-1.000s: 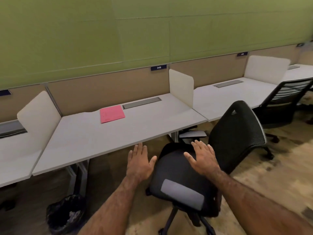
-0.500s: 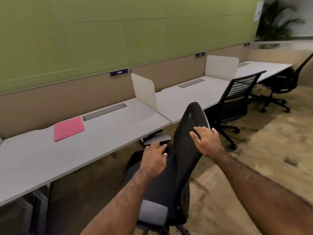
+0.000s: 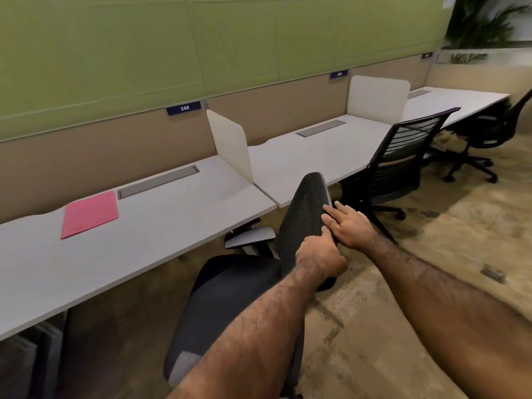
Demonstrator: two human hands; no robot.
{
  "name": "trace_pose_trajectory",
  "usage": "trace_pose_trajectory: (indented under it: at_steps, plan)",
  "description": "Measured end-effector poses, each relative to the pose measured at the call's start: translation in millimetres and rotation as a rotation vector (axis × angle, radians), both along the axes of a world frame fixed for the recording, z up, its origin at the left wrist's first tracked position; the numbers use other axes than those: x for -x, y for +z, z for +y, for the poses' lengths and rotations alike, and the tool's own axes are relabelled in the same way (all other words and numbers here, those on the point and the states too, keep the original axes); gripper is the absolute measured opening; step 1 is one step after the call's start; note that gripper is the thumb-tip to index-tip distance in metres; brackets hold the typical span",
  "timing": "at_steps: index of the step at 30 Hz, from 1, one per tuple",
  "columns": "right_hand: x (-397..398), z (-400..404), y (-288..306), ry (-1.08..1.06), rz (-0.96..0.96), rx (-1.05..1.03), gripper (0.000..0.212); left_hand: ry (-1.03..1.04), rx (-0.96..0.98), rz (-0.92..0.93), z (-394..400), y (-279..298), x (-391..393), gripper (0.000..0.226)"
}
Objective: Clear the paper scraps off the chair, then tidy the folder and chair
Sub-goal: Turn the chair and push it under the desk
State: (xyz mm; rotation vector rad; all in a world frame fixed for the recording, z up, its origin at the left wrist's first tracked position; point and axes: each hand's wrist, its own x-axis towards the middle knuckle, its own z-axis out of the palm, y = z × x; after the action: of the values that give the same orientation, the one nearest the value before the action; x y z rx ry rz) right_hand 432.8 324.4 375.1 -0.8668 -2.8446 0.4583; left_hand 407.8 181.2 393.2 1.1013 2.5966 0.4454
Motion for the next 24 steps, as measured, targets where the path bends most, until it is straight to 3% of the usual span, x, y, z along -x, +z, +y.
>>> trace_pose_trajectory:
  at_steps: [4,11,18,24]
  plan:
    - [17.5,-4.4,-2.3,-0.007,0.053,0.1,0.055,0.035,0.0,0.03,-14.7,6.4,10.9,0.073]
    - [24.7,-22.2,-8.1,-0.105,0.113,0.226,0.065,0.017,0.136,0.052,-81.7,11.0,2.6,0.094]
    - [0.1,-42.0,-16.8,-0.173,0.233,0.209,0.07,-0.006,0.113,0.156,-198.3,5.3,5.8,0.089]
    - [-22.9,-80.8,-14.4,-0.175,0.276,0.111,0.058,0.096,0.116,0.201,-293.1,-12.8,36.6,0.076]
